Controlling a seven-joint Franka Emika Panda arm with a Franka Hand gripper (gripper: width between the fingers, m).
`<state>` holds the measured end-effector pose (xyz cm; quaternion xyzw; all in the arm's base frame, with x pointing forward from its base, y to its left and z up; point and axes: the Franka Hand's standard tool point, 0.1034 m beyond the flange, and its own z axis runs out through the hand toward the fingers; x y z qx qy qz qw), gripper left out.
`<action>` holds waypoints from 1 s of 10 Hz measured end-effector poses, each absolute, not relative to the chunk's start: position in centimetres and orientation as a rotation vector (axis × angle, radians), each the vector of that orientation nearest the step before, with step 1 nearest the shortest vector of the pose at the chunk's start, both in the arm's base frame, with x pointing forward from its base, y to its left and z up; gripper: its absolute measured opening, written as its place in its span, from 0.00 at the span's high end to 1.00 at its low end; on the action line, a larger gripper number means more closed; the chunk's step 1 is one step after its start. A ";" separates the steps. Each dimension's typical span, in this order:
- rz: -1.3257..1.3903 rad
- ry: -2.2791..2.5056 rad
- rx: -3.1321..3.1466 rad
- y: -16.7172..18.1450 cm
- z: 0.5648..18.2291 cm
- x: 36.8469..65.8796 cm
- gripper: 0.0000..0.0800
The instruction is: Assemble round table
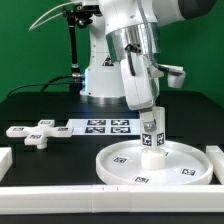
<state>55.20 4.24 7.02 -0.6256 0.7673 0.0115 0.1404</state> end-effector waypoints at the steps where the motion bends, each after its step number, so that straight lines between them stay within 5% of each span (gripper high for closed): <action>1: 0.025 2.182 -1.849 4.3 7.0 55.2 0.26; 10: -0.126 1.385 -2.547 4.9 7.2 55.7 0.19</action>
Offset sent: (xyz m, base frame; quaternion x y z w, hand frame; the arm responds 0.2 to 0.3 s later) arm 0.0000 0.0000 0.0000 0.0000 0.0000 -0.1296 0.9916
